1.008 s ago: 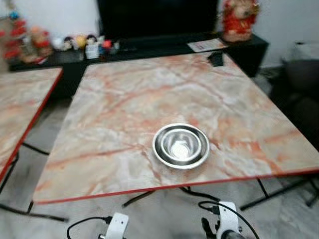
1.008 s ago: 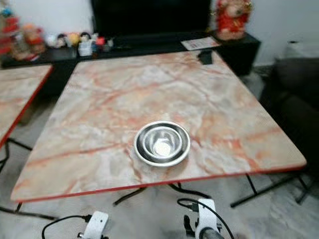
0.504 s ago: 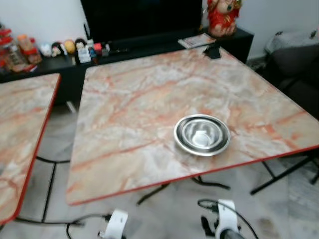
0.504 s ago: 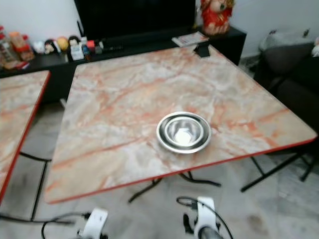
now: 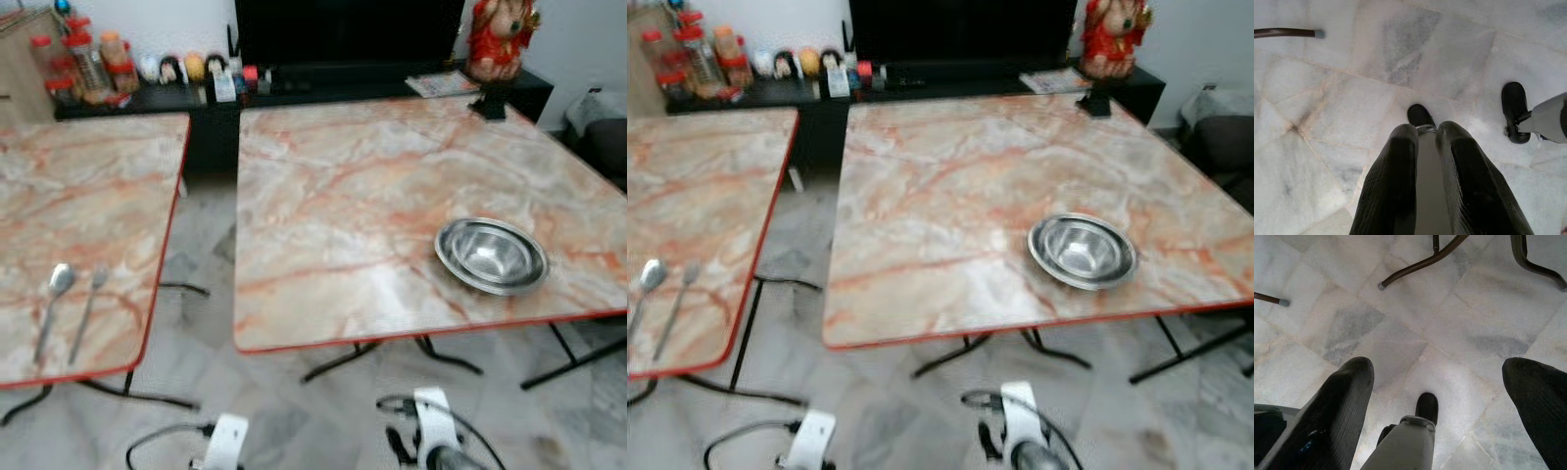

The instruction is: Setting the table

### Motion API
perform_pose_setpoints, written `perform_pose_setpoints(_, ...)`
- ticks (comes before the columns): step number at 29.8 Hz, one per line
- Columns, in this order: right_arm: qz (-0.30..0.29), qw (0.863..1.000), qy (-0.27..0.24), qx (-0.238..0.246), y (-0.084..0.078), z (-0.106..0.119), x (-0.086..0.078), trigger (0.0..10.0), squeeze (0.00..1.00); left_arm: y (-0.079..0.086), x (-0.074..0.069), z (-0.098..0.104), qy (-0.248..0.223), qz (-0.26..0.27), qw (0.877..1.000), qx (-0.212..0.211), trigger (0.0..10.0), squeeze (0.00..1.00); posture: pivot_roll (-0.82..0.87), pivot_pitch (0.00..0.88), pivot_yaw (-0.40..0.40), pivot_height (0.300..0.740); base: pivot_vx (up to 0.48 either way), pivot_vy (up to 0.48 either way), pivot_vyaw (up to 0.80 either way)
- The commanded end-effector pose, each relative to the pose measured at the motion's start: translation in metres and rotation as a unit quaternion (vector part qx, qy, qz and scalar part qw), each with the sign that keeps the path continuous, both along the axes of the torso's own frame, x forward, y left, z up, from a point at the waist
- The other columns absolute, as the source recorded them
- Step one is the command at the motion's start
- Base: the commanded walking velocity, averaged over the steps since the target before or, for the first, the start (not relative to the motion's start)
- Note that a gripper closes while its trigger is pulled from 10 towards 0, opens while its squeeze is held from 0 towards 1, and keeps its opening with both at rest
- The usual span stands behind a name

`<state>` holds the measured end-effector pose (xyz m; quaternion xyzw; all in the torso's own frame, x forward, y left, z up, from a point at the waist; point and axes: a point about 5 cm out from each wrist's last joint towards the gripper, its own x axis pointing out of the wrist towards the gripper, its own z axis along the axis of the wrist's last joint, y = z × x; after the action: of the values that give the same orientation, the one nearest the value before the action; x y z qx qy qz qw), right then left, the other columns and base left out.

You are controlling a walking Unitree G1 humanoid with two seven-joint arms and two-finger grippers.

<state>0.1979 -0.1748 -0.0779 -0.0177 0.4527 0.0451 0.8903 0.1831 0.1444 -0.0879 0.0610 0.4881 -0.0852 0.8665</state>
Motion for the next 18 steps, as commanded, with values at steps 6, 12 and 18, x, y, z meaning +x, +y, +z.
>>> perform_pose_setpoints(6, -0.002, 1.0, 0.003, 0.008, 0.003, -0.001, -0.002, 10.0, 0.0, 0.002, -0.003, -0.001, 0.008, -0.001, 1.0, 0.004, 10.0, 0.0, -0.18, 0.0, 0.015, 0.74, 0.0, 0.0, 0.0)
perform_pose_setpoints(12, -0.007, 1.0, 0.011, 0.009, 0.004, -0.005, -0.01, 10.0, 0.0, 0.003, -0.001, -0.001, 0.007, -0.007, 1.0, 0.007, 10.0, 0.0, -0.18, 0.0, 0.028, 0.74, 0.0, -0.074, 0.0)
perform_pose_setpoints(18, 0.011, 1.0, 0.01, -0.001, 0.008, -0.005, -0.008, 10.0, 0.0, 0.008, -0.002, -0.001, 0.009, -0.004, 1.0, 0.012, 10.0, 0.0, -0.18, 0.0, 0.037, 0.74, 0.0, 0.294, 0.0)
